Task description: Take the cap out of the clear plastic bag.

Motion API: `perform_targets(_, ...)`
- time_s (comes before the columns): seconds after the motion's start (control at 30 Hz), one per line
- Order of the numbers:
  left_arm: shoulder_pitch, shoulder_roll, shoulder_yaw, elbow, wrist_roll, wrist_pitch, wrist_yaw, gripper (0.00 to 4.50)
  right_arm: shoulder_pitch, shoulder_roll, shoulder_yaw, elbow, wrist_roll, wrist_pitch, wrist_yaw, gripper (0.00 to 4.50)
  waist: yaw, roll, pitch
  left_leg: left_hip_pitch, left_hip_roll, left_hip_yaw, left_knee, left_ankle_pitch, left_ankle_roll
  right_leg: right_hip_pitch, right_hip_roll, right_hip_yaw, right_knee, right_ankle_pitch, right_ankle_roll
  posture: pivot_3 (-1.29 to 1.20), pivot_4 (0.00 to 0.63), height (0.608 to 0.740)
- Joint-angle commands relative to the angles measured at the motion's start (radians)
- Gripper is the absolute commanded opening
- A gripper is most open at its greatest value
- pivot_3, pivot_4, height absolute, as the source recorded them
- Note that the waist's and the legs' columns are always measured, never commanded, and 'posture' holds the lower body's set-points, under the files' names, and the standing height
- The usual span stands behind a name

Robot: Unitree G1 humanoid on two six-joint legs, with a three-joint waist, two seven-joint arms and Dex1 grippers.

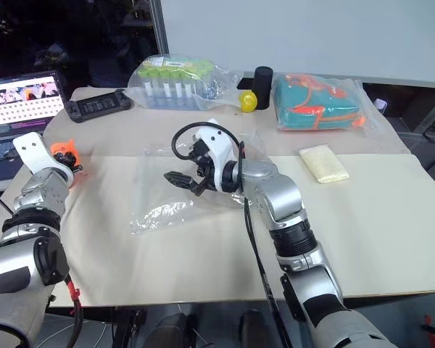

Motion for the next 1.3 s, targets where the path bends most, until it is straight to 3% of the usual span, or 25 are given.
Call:
perform_targets(0.03, -0.018, 0.015, 0.01, -0.015, -0.013, -0.019, -0.014, 3.76, -0.002, -0.004, -0.011, -0.056, 0.026, 0.012, -0.006, 4.5, 0.0, 0.0, 0.0, 0.0, 0.0, 0.0, 0.0, 0.0, 0.0, 0.0, 0.0, 0.0, 0.0, 0.0, 0.0, 0.0, 0.15, 0.74)
perform_targets(0.13, -0.013, 0.012, 0.015, -0.027, -0.024, -0.018, -0.013, 4.49, -0.001, -0.011, -0.016, -0.061, 0.029, 0.017, -0.008, 4.5, 0.0, 0.0, 0.0, 0.0, 0.0, 0.0, 0.0, 0.0, 0.0, 0.0, 0.0, 0.0, 0.0, 0.0, 0.0, 0.0, 0.15, 0.74)
perform_targets(0.23, -0.005, 0.01, 0.013, -0.066, -0.022, -0.019, -0.002, 4.49, -0.002, -0.016, -0.019, -0.062, 0.033, 0.02, -0.008, 4.5, -0.001, 0.0, 0.0, 0.0, 0.0, 0.0, 0.0, 0.0, 0.0, 0.0, 0.0, 0.0, 0.0, 0.0, 0.0, 0.0, 0.15, 0.74)
perform_targets(0.33, 0.029, 0.004, -0.009, -0.218, -0.016, 0.004, -0.018, 4.49, -0.002, -0.019, -0.02, -0.067, 0.043, 0.026, -0.009, 4.5, -0.004, 0.0, 0.0, 0.0, 0.0, 0.0, 0.0, 0.0, 0.0, 0.0, 0.0, 0.0, 0.0, 0.0, 0.0, 0.0, 0.15, 0.74)
perform_targets(0.53, 0.262, 0.041, -0.1, -0.767, -0.104, 0.293, -0.26, 4.49, 0.019, -0.075, 0.017, -0.119, 0.069, 0.063, 0.029, 4.5, -0.004, 0.0, 0.0, 0.0, 0.002, 0.0, 0.0, 0.0, 0.0, 0.0, 0.0, 0.001, 0.001, 0.0, 0.0, 0.0, 0.15, 0.74)
perform_targets(0.7, 0.537, 0.202, -0.19, -1.182, -0.179, 0.454, -0.545, 4.49, 0.055, -0.129, 0.032, -0.19, 0.107, 0.122, 0.059, 4.5, -0.018, 0.0, 0.0, 0.0, 0.004, 0.001, 0.0, 0.0, 0.0, 0.0, 0.001, 0.001, 0.001, 0.0, -0.001, 0.0, 0.15, 0.74)
perform_targets(0.8, 0.648, 0.277, -0.21, -1.317, -0.166, 0.411, -0.649, 4.49, 0.075, -0.131, -0.064, -0.214, 0.189, 0.272, 0.02, 4.5, -0.01, 0.0, 0.0, 0.001, 0.007, 0.001, -0.001, 0.0, 0.0, 0.001, 0.002, 0.001, -0.002, 0.001, -0.003, 0.0, 0.15, 0.74)
perform_targets(0.83, 0.668, 0.29, -0.216, -1.347, -0.155, 0.389, -0.667, 4.49, 0.079, -0.083, -0.177, -0.209, 0.234, 0.395, -0.025, 4.5, -0.007, 0.0, 0.0, 0.002, 0.007, 0.002, -0.001, 0.0, 0.0, 0.001, 0.001, 0.001, -0.002, 0.0, -0.004, 0.0, 0.15, 0.74)
perform_targets(0.87, 0.678, 0.295, -0.218, -1.365, -0.148, 0.378, -0.675, 4.49, 0.08, -0.047, -0.257, -0.206, 0.265, 0.48, -0.058, 4.5, -0.004, 0.0, 0.0, 0.003, 0.007, 0.002, -0.001, 0.0, 0.0, 0.001, 0.001, 0.001, -0.003, 0.0, -0.004, 0.0, 0.15, 0.74)
perform_targets(0.97, 0.667, 0.277, -0.217, -1.413, -0.163, 0.358, -0.694, 4.49, 0.184, -0.074, -0.402, -0.342, 0.348, 0.705, -0.06, 4.5, 0.019, 0.0, 0.0, 0.008, 0.009, 0.001, -0.002, 0.0, -0.001, 0.007, 0.002, -0.001, -0.007, -0.001, -0.007, 0.0, 0.15, 0.74)
perform_targets(1.1, 0.638, 0.249, -0.205, -1.493, -0.298, 0.459, -0.742, 4.49, 0.35, -0.163, -0.488, -0.376, 0.534, 0.75, -0.158, 4.5, 0.029, 0.001, 0.0, 0.009, 0.009, -0.001, -0.003, 0.0, 0.0, 0.014, 0.0, -0.005, -0.015, -0.001, -0.007, 0.0, 0.15, 0.74)
perform_targets(1.23, 0.613, 0.251, -0.178, -1.543, -0.439, 0.587, -0.764, 4.49, 0.425, -0.126, -0.558, -0.271, 0.577, 0.75, -0.318, 4.5, 0.011, 0.0, 0.0, 0.01, 0.01, 0.002, -0.003, 0.0, 0.0, 0.014, 0.002, -0.001, -0.014, -0.001, -0.007, 0.0, 0.15, 0.74)
perform_targets(1.3, 0.603, 0.262, -0.159, -1.563, -0.498, 0.646, -0.768, 4.49, 0.397, -0.038, -0.661, -0.184, 0.526, 0.75, -0.423, 4.5, 0.0, 0.0, 0.001, 0.013, 0.01, 0.002, -0.003, 0.0, 0.0, 0.015, 0.005, -0.001, -0.013, -0.001, -0.007, 0.0, 0.15, 0.74)
